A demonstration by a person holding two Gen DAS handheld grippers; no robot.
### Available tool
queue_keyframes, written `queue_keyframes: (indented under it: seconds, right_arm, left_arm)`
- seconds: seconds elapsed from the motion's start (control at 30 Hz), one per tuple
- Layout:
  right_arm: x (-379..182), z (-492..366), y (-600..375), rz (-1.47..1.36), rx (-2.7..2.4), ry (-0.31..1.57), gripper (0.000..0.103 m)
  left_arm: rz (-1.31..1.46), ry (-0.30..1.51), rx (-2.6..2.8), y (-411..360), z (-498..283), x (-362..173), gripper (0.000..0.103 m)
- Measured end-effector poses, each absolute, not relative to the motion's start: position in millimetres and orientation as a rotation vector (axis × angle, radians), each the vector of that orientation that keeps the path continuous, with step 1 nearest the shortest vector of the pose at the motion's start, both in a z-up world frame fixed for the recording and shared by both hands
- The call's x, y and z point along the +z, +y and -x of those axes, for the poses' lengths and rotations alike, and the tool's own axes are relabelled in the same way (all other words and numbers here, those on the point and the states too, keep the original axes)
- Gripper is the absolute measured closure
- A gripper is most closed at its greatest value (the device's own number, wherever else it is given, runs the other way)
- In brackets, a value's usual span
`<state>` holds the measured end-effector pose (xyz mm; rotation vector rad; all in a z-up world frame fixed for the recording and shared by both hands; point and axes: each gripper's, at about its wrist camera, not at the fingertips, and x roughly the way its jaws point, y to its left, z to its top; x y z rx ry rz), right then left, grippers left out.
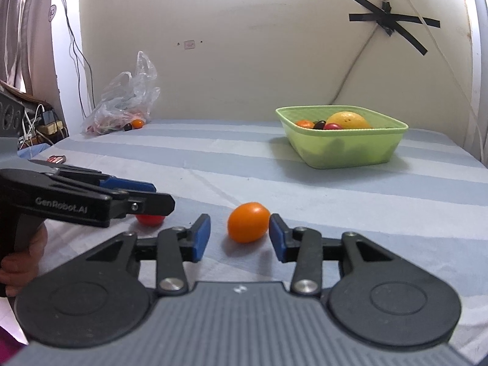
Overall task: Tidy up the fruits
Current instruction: 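Reach the right tool to an orange tomato while the left tool reaches a red tomato, then close the right tool on the orange tomato while the left tool grasps the red tomato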
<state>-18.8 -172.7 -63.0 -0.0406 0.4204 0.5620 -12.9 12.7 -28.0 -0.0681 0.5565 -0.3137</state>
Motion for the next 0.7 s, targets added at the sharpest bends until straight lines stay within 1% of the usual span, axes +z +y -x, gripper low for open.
queue_keyframes:
  seconds: [0.13, 0.23, 0.27, 0.37, 0.4, 0.5, 0.63, 0.7]
  right_arm:
    - [-62.4, 16.3, -170.8, 0.045, 0.562, 0.423, 0.058]
    - [-61.6, 14.1, -168.3, 0.058, 0.554, 0.416, 0.058]
    - [-62.0, 12.5, -167.3, 0.063, 0.551, 0.419, 0.058]
    - [-62.3, 10.1, -164.5, 0.068, 0.541, 0.426, 0.057]
    - [-62.4, 9.3, -164.3, 0.067, 0.54, 0.428, 0.057]
    - [-63.8, 4.3, -163.2, 0.07, 0.519, 0.456, 0.056]
    - [-66.1, -4.2, -167.0, 0.04, 0.515, 0.496, 0.056]
    - [-66.4, -4.1, -166.2, 0.047, 0.508, 0.494, 0.061]
  left_arm:
    - [0.046, 0.55, -0.302, 11.2, 20.6, -28.2, 0.052]
    - [0.02, 0.568, -0.279, 10.1, 19.5, -30.6, 0.055]
    - [0.016, 0.579, -0.274, 10.0, 18.0, -31.8, 0.057]
    - [0.016, 0.598, -0.286, 9.6, 14.6, -34.7, 0.07]
    - [0.012, 0.596, -0.289, 8.8, 14.5, -35.0, 0.072]
    - [0.004, 0.593, -0.29, 7.5, 14.9, -35.5, 0.072]
    - [0.017, 0.595, -0.291, 9.3, 13.3, -34.9, 0.072]
    - [0.031, 0.594, -0.298, 9.8, 10.9, -33.2, 0.072]
